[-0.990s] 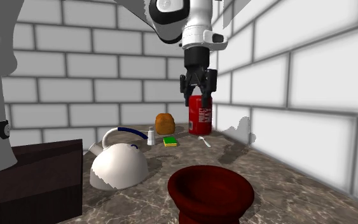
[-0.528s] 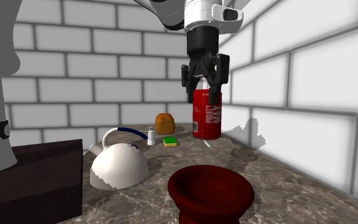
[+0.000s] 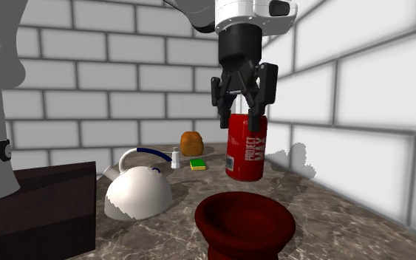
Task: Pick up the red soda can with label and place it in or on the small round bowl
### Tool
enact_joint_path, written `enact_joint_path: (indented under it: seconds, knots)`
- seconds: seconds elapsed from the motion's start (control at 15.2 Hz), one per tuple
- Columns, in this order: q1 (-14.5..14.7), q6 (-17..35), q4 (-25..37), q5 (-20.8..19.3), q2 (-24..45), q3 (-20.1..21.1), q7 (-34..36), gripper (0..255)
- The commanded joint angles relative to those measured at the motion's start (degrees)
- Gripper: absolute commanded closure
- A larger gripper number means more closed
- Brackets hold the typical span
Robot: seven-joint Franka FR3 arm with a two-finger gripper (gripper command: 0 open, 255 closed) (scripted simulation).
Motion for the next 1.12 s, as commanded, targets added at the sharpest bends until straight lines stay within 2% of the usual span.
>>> enact_joint_path:
  seconds: [0.0, 0.79, 1.06]
  knots:
    - [-0.07, 1.38, -0.81, 0.32, 0.55, 0.15, -0.24, 255]
    - [-1.00, 8.84, -3.08, 2.78, 6.01, 1.55, -1.80, 255]
    - [-1.00, 8.84, -3.08, 2.77, 6.01, 1.56, -1.80, 255]
